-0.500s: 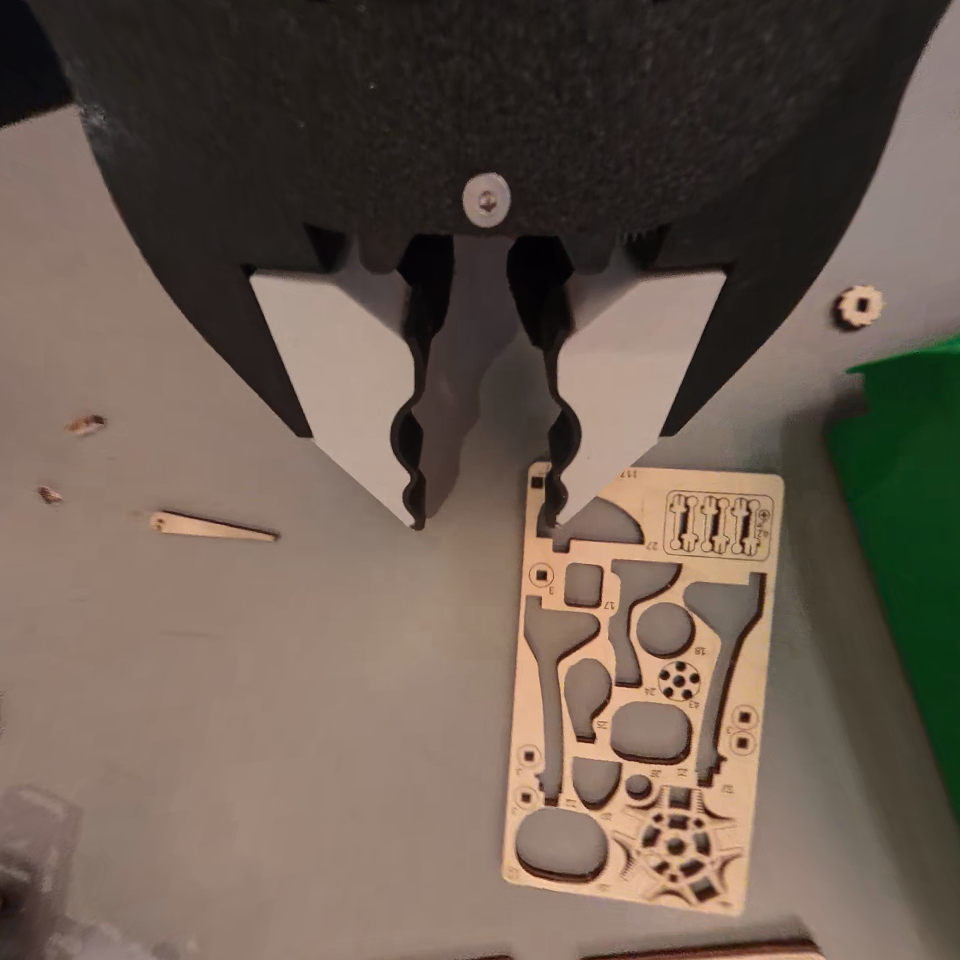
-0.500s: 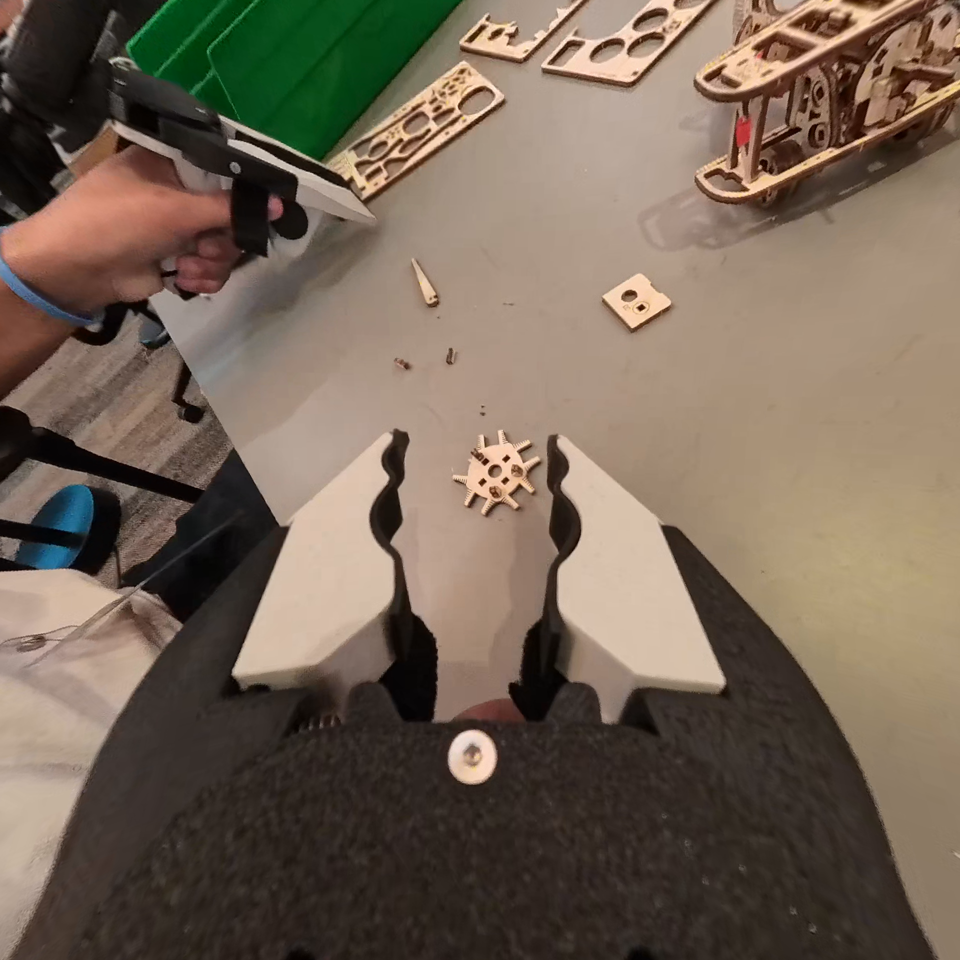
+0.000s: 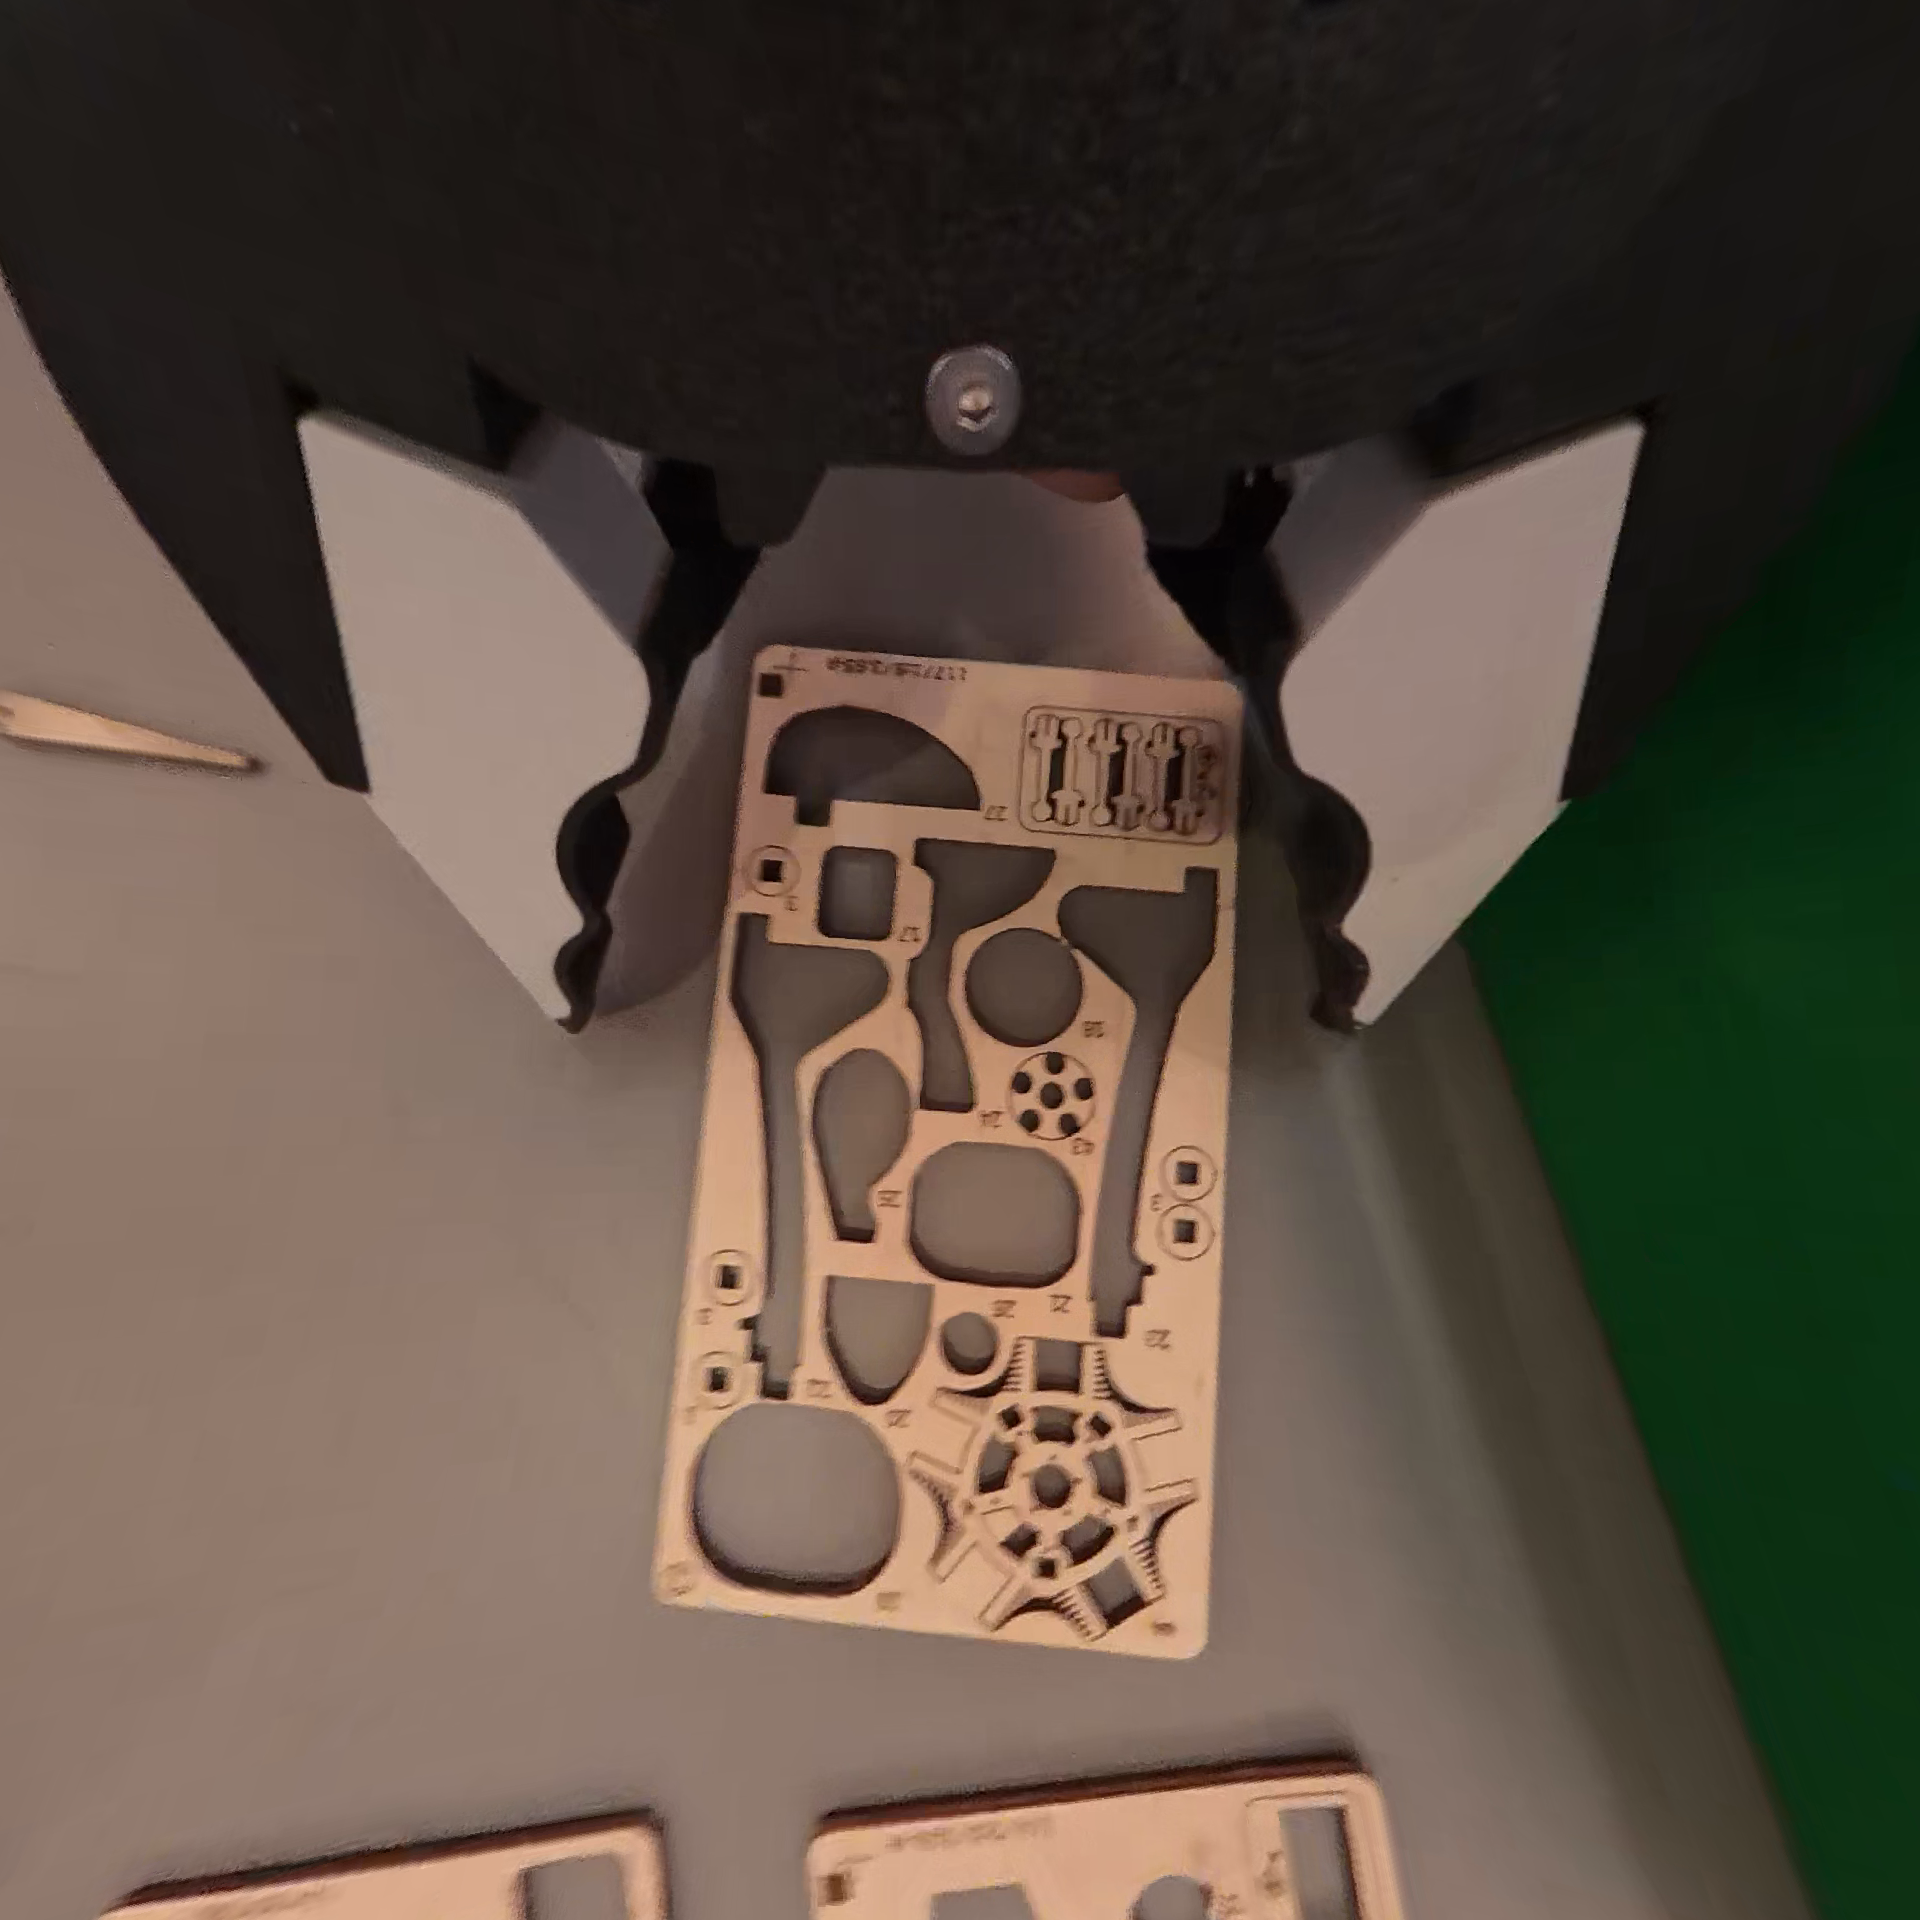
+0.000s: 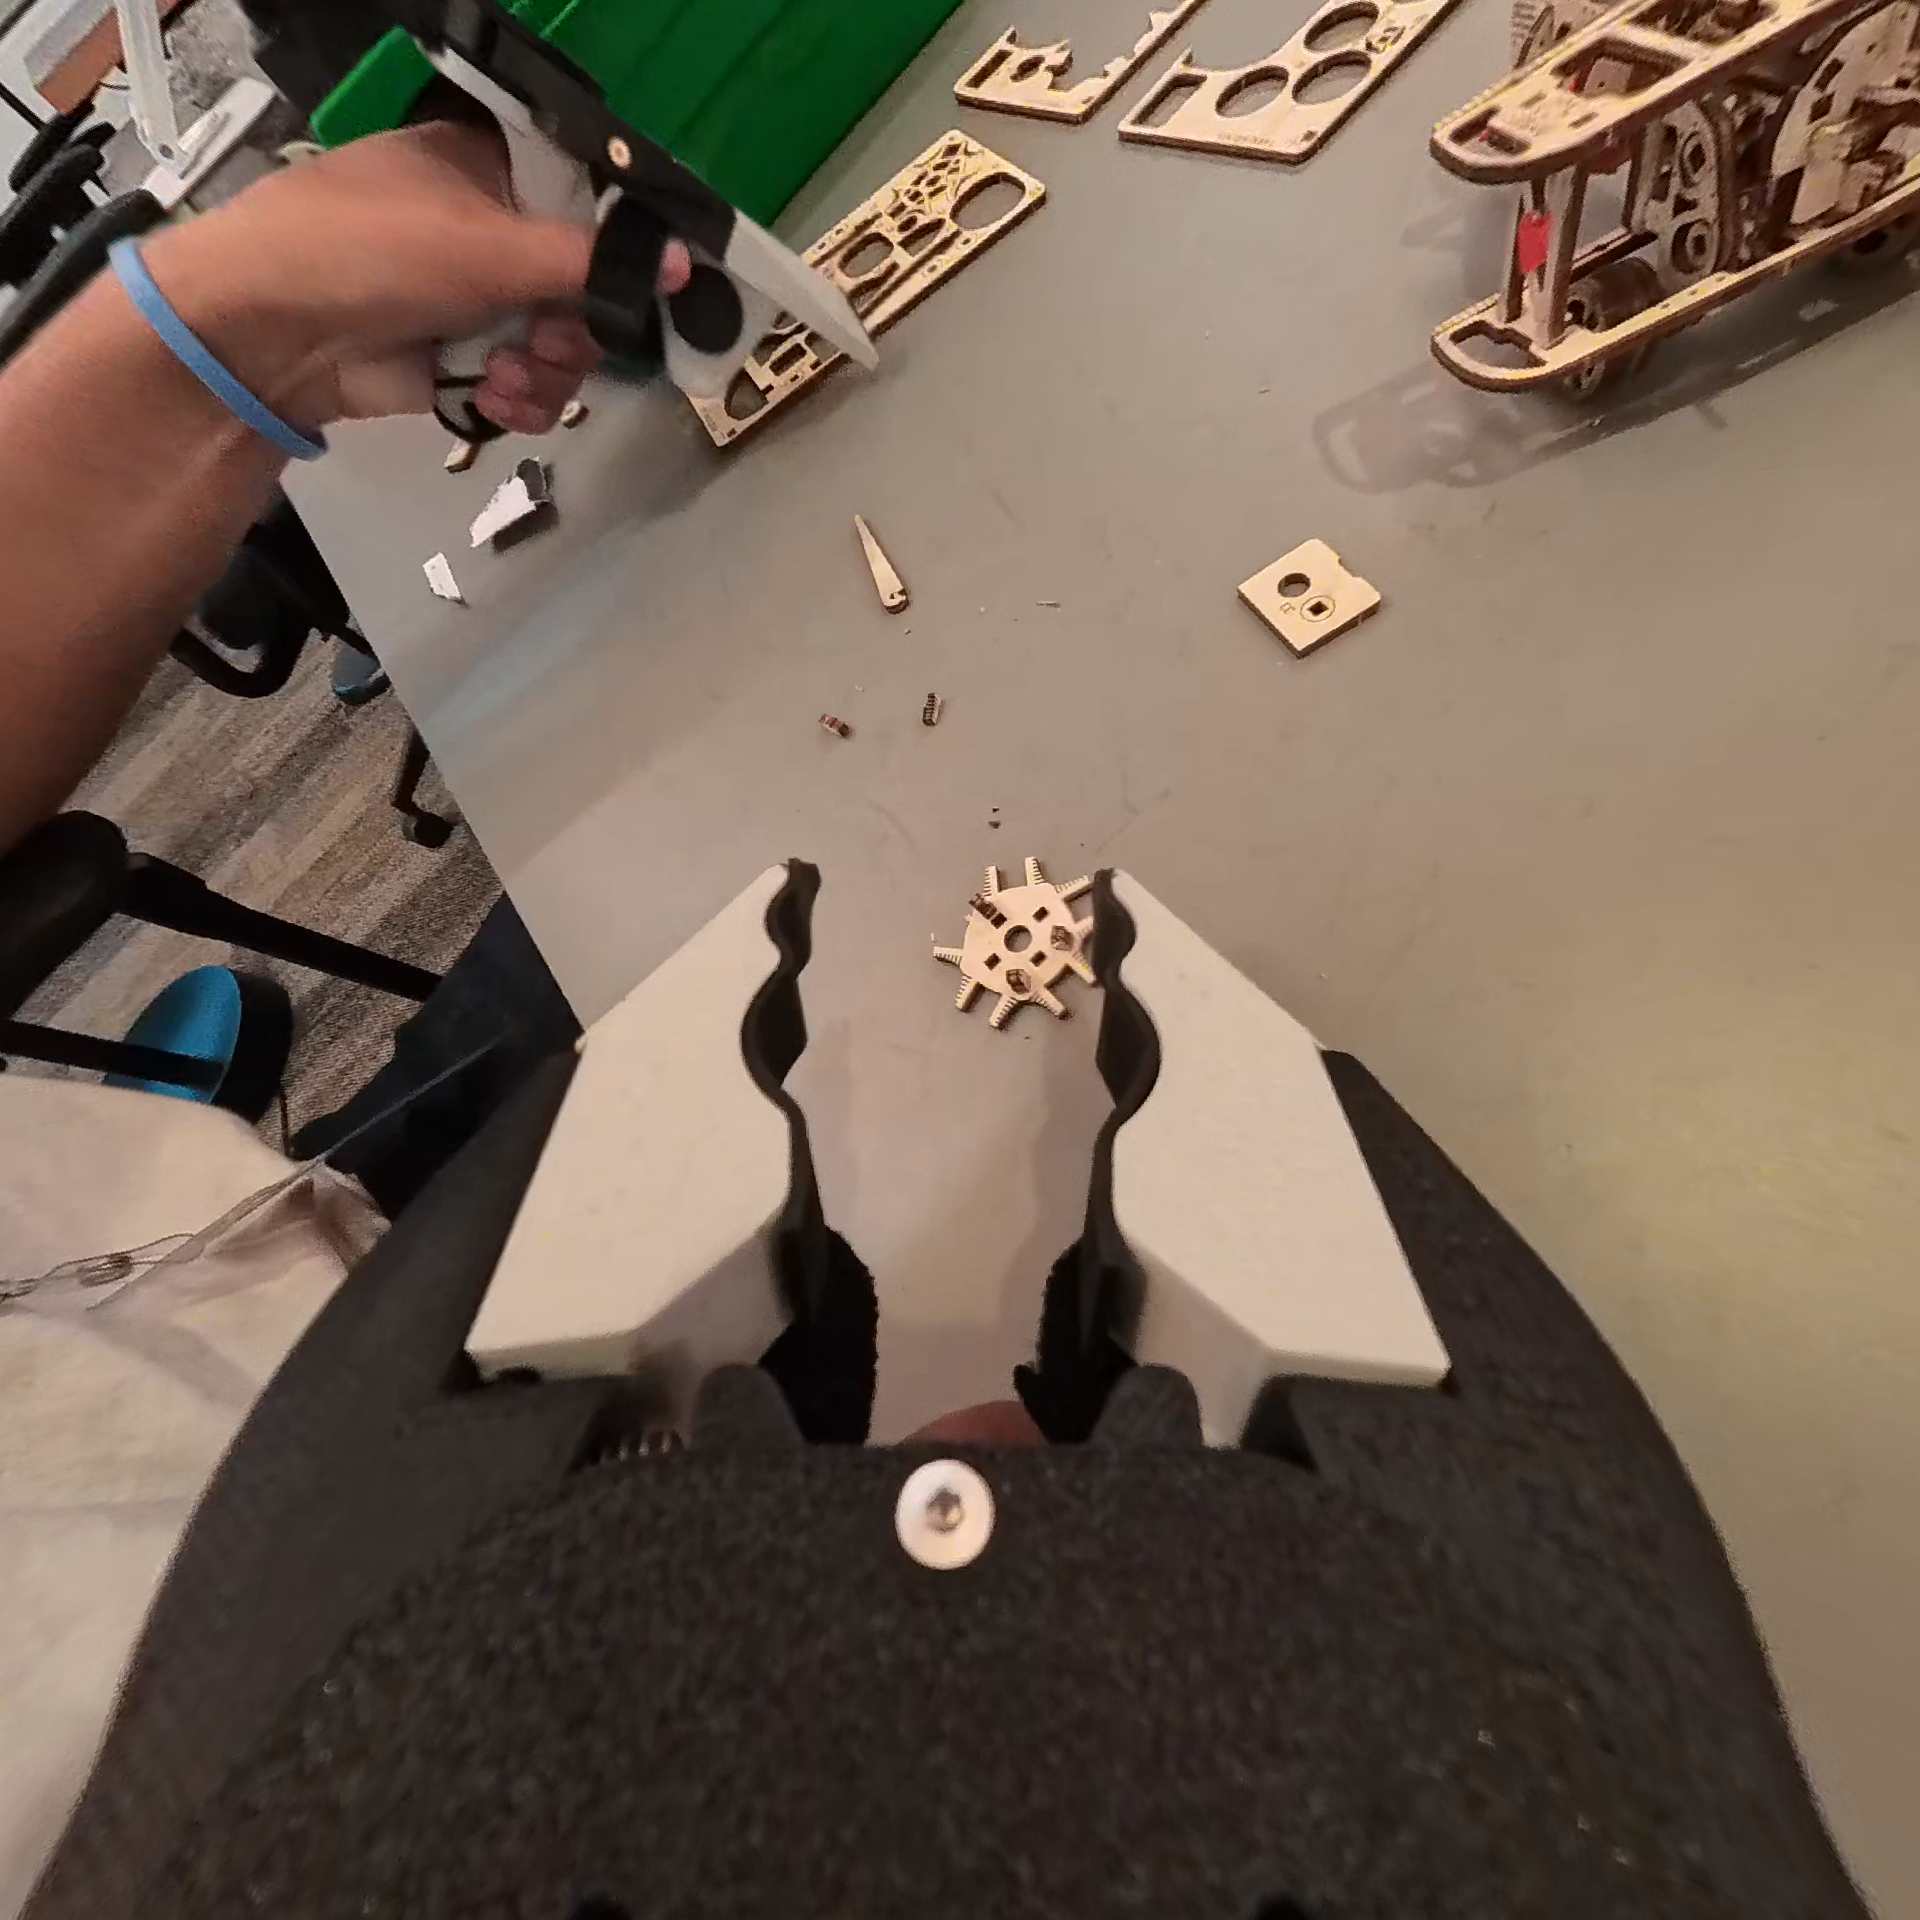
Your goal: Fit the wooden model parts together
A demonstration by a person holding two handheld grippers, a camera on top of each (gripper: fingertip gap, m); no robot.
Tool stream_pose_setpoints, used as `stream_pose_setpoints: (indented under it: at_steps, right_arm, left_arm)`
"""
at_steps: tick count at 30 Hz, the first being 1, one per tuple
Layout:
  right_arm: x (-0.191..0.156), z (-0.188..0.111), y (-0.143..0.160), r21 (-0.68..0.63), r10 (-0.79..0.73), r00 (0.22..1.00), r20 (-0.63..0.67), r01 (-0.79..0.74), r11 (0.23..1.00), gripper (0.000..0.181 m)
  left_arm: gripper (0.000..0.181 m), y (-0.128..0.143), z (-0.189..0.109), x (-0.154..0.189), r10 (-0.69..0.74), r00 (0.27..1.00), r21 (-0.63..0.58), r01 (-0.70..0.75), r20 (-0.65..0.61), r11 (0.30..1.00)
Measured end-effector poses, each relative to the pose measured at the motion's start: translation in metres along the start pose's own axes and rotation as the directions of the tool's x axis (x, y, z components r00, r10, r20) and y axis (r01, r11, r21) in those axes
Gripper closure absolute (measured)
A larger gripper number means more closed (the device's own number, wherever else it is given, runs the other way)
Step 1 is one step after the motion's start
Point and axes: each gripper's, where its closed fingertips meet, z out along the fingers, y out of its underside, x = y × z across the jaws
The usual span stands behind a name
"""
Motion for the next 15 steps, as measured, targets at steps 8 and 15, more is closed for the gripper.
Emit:
stream_pose_setpoints:
  at_steps: [8, 15]
  right_arm:
    - [0.002, -0.003, 0.0, 0.005, 0.018, 1.0, 0.019, -0.018, 1.0, 0.128]
    - [-0.012, 0.008, -0.007, 0.024, 0.056, 0.995, 0.087, -0.058, 0.998, 0.129]
  left_arm:
    - [0.091, 0.007, -0.008, 0.007, 0.005, 1.0, 0.044, -0.006, 0.03, 0.999]
    - [0.092, 0.012, -0.025, 0.013, 0.096, 0.992, 0.098, -0.104, 0.083, 0.99]
